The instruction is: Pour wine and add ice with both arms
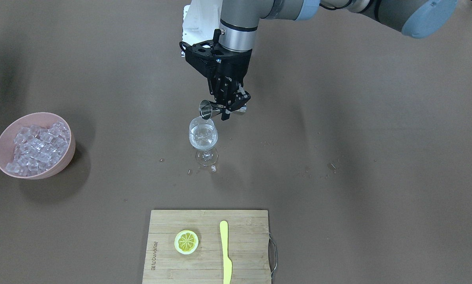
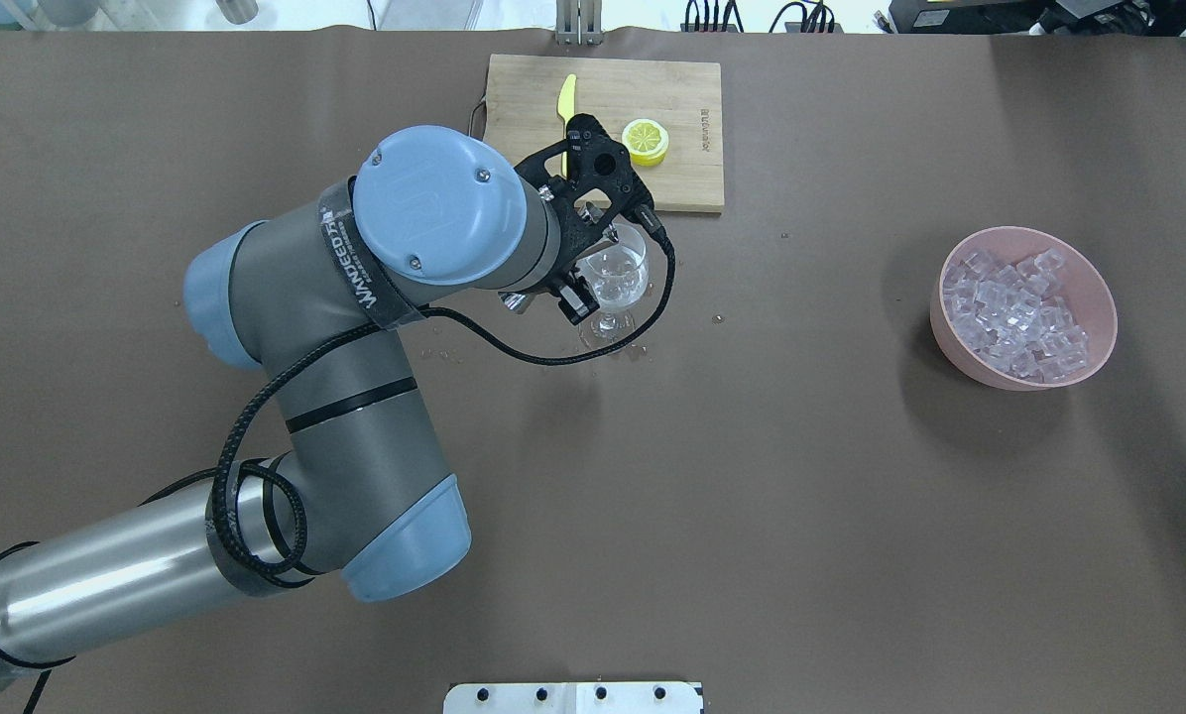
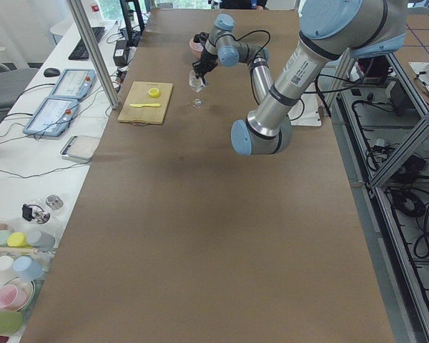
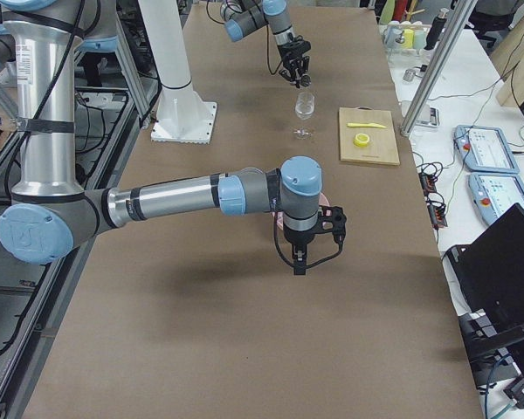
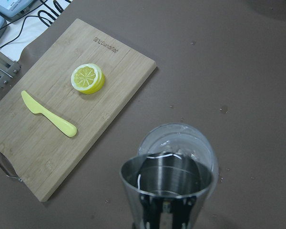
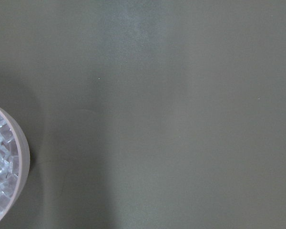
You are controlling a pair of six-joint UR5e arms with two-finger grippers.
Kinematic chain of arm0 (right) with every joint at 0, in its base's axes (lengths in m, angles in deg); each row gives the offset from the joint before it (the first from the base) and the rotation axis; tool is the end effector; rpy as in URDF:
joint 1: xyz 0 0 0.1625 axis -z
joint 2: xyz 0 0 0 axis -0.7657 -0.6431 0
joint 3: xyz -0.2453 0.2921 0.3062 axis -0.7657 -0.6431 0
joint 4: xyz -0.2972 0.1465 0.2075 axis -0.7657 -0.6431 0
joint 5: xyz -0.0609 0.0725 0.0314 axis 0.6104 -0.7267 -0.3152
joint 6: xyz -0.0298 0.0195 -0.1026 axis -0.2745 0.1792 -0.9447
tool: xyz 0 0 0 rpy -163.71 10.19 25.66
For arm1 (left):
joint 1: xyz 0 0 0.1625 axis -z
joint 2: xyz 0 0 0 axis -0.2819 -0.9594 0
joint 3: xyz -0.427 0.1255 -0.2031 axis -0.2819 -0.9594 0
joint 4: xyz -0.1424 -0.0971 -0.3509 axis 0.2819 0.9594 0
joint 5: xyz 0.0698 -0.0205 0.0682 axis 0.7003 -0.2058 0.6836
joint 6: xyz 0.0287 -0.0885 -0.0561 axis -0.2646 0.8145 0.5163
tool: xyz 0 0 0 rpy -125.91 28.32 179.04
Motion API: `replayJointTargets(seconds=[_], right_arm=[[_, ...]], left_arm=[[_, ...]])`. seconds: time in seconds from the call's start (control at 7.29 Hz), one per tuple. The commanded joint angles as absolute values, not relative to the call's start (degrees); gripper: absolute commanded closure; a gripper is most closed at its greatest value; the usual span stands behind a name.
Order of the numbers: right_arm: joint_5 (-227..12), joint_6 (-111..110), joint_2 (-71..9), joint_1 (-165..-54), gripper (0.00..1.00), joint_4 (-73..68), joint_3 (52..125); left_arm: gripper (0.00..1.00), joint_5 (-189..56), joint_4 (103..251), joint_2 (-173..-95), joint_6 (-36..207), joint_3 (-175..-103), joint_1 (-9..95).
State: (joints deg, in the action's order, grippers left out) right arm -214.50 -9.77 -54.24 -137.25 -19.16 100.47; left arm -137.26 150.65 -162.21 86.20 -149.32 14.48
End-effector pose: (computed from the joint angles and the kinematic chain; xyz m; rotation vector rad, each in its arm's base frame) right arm 0.0424 -0.4478 0.6427 0.0866 -0.7056 0.0177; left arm 0.5317 -0.4679 0.1478 0.8170 0.6690 0.7115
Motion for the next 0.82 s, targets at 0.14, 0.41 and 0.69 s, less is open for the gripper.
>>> replayJointTargets(seconds=[0.14,0.41,0.69], right_arm=[[-214.5,-9.8,-54.2,-137.2,0.0,-19.2,100.5],[-214.5,-9.8,-54.2,-137.2,0.0,-19.2,100.5],[-214.5,-9.8,-54.2,-137.2,0.0,-19.2,100.5]], left_arm=[[1.0,-137.1,147.8,-163.2,84.1,-148.3,15.0],[1.0,-137.1,145.8,-163.8,82.8,-148.3,15.2],[1.0,-137.0,143.6,-164.2,81.1,-148.2,15.2]])
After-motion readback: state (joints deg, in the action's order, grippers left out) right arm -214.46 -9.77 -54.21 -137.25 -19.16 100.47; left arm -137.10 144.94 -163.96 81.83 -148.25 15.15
